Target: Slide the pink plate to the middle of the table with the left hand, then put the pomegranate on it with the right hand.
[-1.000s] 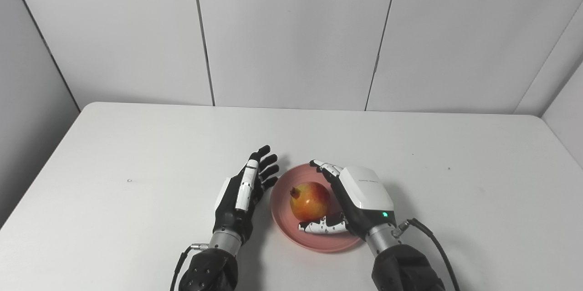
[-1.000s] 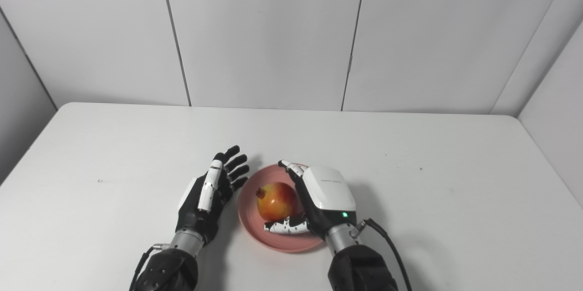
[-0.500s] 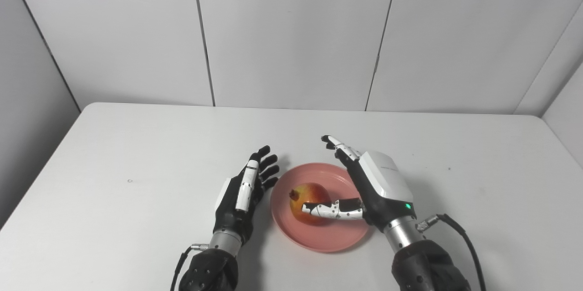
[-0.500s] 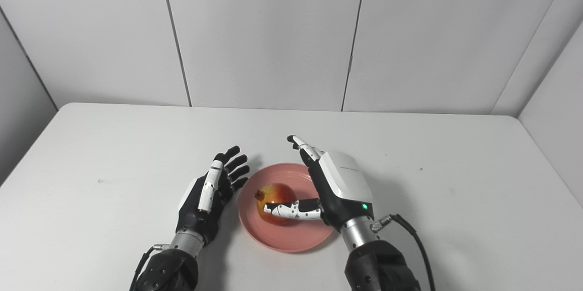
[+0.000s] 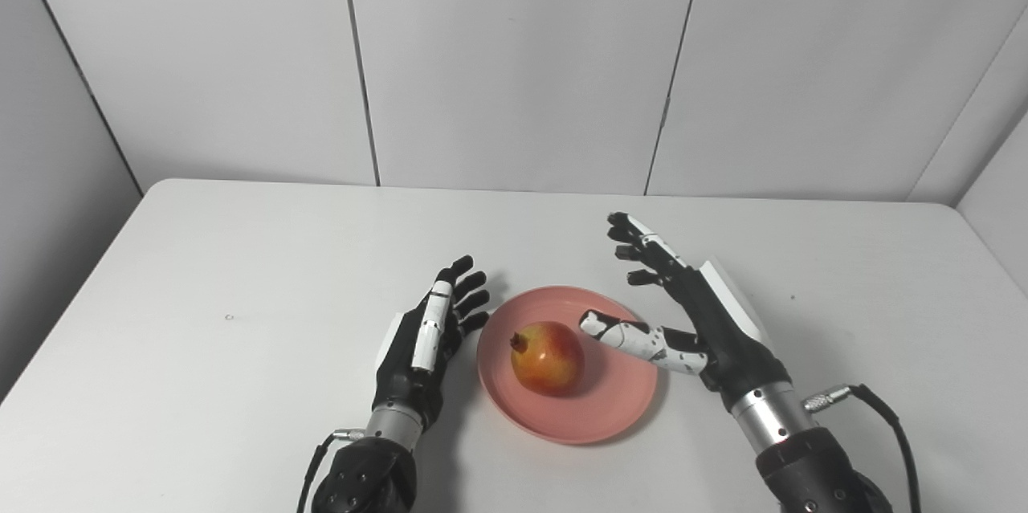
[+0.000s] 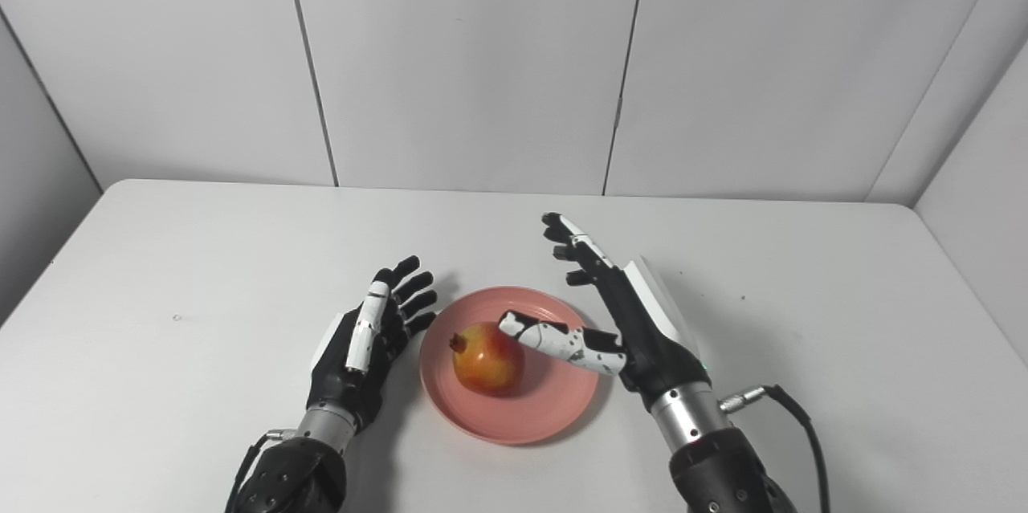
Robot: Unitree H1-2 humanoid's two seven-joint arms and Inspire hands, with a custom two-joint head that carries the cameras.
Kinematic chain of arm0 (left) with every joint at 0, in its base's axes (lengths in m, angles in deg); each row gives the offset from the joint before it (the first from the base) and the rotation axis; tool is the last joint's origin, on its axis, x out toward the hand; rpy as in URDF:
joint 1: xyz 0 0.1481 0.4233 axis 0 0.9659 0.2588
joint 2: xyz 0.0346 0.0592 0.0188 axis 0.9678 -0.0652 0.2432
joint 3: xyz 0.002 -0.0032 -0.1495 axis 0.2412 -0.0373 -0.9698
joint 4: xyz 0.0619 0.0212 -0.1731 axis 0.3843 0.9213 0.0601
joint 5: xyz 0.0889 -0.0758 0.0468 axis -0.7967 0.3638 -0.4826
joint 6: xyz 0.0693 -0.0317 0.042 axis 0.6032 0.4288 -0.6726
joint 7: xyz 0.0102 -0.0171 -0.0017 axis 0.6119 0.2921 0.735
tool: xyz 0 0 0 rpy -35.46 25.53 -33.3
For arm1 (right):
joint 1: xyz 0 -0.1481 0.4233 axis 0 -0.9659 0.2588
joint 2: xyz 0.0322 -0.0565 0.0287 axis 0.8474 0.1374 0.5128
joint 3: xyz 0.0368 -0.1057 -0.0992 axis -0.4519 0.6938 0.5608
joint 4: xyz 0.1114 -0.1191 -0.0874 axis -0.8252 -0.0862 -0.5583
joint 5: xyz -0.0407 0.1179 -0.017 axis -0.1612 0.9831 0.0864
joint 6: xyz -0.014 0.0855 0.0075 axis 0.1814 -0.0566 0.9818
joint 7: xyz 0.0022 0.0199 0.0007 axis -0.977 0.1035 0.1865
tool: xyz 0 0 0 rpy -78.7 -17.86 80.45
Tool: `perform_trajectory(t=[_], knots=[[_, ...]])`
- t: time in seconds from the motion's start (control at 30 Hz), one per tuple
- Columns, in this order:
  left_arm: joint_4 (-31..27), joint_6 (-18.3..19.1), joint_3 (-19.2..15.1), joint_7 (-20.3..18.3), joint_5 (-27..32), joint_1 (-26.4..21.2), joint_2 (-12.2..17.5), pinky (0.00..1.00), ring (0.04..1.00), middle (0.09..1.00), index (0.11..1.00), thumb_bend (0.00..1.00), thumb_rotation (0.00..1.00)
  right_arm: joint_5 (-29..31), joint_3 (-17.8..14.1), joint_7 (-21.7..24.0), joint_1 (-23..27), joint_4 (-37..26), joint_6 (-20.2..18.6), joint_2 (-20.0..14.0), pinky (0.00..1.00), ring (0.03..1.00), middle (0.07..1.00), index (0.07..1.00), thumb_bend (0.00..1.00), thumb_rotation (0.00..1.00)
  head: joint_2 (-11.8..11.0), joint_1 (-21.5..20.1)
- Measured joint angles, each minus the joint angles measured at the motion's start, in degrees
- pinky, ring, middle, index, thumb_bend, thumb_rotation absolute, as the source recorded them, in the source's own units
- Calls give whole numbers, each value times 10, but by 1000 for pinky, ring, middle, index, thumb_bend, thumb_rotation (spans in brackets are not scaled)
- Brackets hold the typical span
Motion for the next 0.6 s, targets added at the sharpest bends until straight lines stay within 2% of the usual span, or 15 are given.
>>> perform_trajectory(t=[0.03,0.13,0.23,0.3,0.4,0.53,0.6], knots=[[0,0,0,0,0,0,0,870,882,896,886,442,1000,4,-5,-18,-5,8,11,3,783,860,905,921,912,957,0,0],[0,0,-1,-1,1,0,0,873,885,899,891,447,1000,34,-31,-65,-19,25,34,29,826,903,938,941,835,988,-1,-3],[0,0,-2,-2,1,0,0,879,886,904,900,454,1000,93,-59,-94,-20,49,55,56,871,938,964,960,835,999,-2,-6],[-2,0,-4,-2,1,0,0,883,888,909,907,462,1000,142,-77,-99,-20,70,57,72,962,988,994,990,841,1000,-3,-9],[-4,0,-8,-2,1,0,0,892,896,917,913,470,1000,217,-104,-100,-20,85,36,90,995,999,1000,999,810,1000,-4,-9],[-5,0,-9,-2,1,1,0,905,909,926,921,475,1000,249,-111,-110,-20,86,11,96,1000,1000,1000,1000,812,1000,-3,-11],[-6,0,-8,-3,1,1,0,914,916,933,926,472,1000,255,-111,-120,-21,85,-4,101,1000,1000,1000,1000,760,1000,-3,-11]])
